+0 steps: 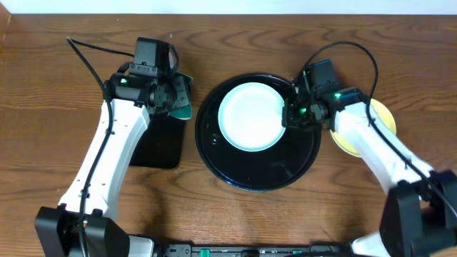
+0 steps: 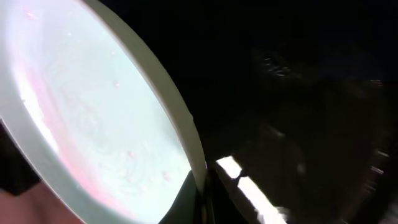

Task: Clean dirty plates on tray and stack at the side
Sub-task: 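Lift the sponge back to the black rectangular tray with the left gripper, then lift the pale green plate with the right gripper and carry it right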

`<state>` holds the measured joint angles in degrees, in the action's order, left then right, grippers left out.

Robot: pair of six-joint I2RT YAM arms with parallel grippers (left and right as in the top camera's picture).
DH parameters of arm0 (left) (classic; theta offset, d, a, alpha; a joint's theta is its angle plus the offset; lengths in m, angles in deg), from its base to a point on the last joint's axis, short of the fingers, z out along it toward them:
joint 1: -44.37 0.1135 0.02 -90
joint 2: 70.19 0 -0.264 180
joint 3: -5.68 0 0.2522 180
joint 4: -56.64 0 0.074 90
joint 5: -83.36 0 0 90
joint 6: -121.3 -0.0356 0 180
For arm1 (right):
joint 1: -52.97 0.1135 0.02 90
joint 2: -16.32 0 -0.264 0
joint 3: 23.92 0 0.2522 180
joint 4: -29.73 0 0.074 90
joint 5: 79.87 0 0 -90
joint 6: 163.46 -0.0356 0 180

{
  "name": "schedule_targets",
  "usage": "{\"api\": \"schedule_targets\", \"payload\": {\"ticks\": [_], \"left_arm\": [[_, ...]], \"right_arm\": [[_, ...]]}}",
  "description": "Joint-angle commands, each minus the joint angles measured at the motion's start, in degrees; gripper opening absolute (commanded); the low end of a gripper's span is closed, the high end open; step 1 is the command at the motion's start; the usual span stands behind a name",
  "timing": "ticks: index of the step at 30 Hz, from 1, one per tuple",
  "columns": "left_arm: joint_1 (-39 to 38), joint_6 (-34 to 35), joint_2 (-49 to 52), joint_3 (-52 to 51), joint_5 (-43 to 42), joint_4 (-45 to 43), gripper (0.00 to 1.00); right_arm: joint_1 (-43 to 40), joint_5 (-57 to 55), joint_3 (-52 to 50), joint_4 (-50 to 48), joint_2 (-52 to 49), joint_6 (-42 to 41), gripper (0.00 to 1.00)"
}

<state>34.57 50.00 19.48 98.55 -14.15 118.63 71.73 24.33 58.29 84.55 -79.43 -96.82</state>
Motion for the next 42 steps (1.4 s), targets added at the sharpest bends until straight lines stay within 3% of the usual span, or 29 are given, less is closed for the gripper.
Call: {"api": "schedule_targets", "payload": {"ticks": [1, 19, 28, 34, 39, 42], "left_arm": [[0.2, -1.0, 0.7, -0.2, 0.5, 0.2, 0.08], [0.3, -0.9, 0.7, -1.3, 0.8, 0.2, 0.08], [4.7, -1.0, 1.6, -1.4, 17.9, 0.9, 0.07], [9.2, -1.2, 8.8, -2.0, 17.6, -0.8, 0.07], [9.5, -5.0, 13.3, -2.0, 9.6, -1.2, 0.08], [9.5, -5.0, 13.8, -2.0, 9.0, -1.2, 0.08]], "right_arm": [[4.5, -15.7, 0.3, 1.5, 3.7, 0.0, 0.01], [30.2, -74.2, 0.3, 4.4, 8.9, -4.0, 0.01], [33.8, -81.0, 0.2, 4.4, 8.9, -4.0, 0.01], [33.8, -84.7, 0.2, 4.4, 8.9, -4.1, 0.01], [33.8, -84.2, 0.2, 4.3, 8.9, -5.7, 0.01], [33.8, -84.0, 0.2, 4.2, 8.9, -6.9, 0.01]]}}
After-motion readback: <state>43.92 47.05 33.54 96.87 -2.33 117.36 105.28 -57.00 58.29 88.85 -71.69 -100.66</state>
